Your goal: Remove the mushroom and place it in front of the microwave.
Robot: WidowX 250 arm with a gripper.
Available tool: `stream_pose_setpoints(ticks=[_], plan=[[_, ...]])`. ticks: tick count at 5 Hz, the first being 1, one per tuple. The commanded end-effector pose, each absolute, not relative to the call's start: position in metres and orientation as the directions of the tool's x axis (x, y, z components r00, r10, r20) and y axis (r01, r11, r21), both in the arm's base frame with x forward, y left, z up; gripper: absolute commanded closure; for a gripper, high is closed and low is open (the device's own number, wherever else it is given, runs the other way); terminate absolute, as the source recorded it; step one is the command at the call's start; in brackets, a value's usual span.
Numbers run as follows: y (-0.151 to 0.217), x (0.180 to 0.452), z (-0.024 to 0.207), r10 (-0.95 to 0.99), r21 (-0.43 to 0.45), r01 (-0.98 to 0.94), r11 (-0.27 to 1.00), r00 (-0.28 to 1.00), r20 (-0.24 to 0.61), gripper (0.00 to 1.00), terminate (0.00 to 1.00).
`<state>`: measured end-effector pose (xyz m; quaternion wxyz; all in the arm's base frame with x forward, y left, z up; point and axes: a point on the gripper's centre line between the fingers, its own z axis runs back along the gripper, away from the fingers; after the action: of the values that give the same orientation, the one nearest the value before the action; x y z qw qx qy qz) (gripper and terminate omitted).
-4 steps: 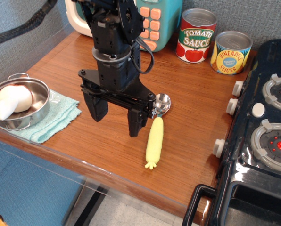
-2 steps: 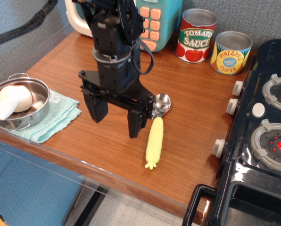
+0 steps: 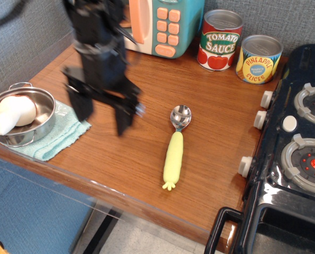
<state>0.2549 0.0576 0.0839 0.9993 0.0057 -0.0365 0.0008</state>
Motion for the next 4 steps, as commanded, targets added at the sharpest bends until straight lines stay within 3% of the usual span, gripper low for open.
stream_pose_setpoints(ticks=[1, 3, 4], plan=[[0.149, 0.256, 0.093, 0.121, 0.070, -0.131, 0.989, 0.983, 0.135, 0.00, 0.00], [0.194, 0.253, 0.088, 0.211, 0.066, -0.219, 0.974, 0.972, 0.107, 0.00, 0.00], [0.197, 0.250, 0.084, 0.235, 0.083, -0.239, 0.967, 0.970, 0.063, 0.00, 0.00]])
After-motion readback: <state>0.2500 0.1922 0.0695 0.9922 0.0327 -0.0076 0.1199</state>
